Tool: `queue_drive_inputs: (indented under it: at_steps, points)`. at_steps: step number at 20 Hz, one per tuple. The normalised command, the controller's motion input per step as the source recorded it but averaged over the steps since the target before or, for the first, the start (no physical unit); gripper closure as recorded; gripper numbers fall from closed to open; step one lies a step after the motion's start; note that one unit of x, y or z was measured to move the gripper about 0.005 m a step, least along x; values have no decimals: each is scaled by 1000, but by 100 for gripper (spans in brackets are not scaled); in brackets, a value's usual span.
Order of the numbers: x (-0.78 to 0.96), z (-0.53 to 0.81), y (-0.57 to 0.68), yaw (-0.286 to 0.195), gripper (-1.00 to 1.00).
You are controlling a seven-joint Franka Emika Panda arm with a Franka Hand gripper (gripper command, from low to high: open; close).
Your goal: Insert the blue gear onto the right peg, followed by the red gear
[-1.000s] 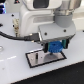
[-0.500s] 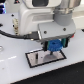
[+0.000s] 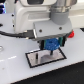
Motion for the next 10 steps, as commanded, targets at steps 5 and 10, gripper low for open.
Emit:
queue_drive_inputs:
  at_steps: [5,10]
  points:
    - [343,12,30,0,100]
    - [362,222,21,0,100]
